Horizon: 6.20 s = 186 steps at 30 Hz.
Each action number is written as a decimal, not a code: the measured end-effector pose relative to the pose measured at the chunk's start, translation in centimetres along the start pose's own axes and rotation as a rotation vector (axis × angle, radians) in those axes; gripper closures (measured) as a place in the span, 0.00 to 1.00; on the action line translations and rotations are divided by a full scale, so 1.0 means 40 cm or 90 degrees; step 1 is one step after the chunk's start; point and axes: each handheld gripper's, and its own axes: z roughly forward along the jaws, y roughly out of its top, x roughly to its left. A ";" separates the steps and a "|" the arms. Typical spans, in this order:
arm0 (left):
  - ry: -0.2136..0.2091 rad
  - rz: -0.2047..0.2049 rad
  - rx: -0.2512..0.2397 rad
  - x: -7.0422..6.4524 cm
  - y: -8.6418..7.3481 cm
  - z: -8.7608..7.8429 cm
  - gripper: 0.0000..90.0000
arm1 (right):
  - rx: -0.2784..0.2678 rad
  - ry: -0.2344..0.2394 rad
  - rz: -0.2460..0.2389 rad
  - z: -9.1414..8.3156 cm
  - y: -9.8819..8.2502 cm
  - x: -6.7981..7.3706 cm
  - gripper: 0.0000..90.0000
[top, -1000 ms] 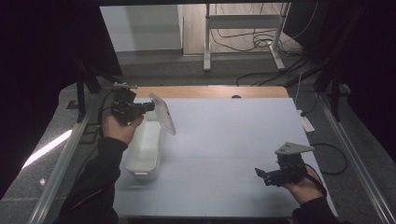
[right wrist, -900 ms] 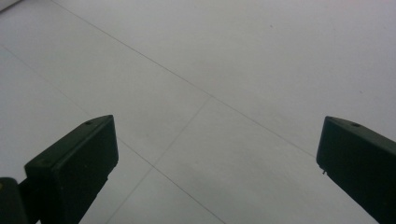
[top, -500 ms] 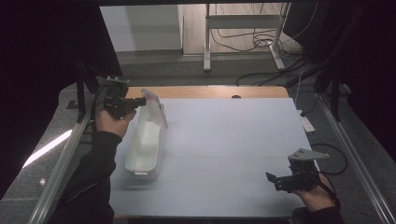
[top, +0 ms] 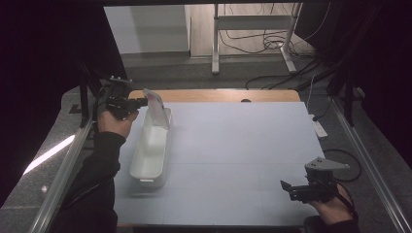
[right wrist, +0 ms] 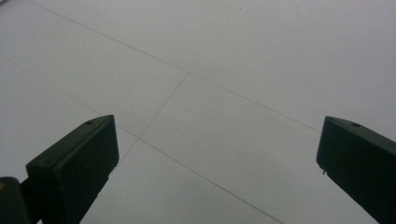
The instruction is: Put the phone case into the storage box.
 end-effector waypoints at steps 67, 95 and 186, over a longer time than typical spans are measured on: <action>0.117 -0.117 0.061 0.075 -0.051 0.217 0.98 | 0.007 0.008 -0.029 0.002 0.000 0.009 0.00; 0.097 -0.116 0.059 0.080 -0.060 0.251 0.88 | 0.005 0.011 -0.032 0.002 0.000 0.010 0.00; -0.081 0.090 -0.032 -0.001 -0.198 0.088 0.00 | 0.011 0.011 -0.025 0.003 0.001 0.008 0.00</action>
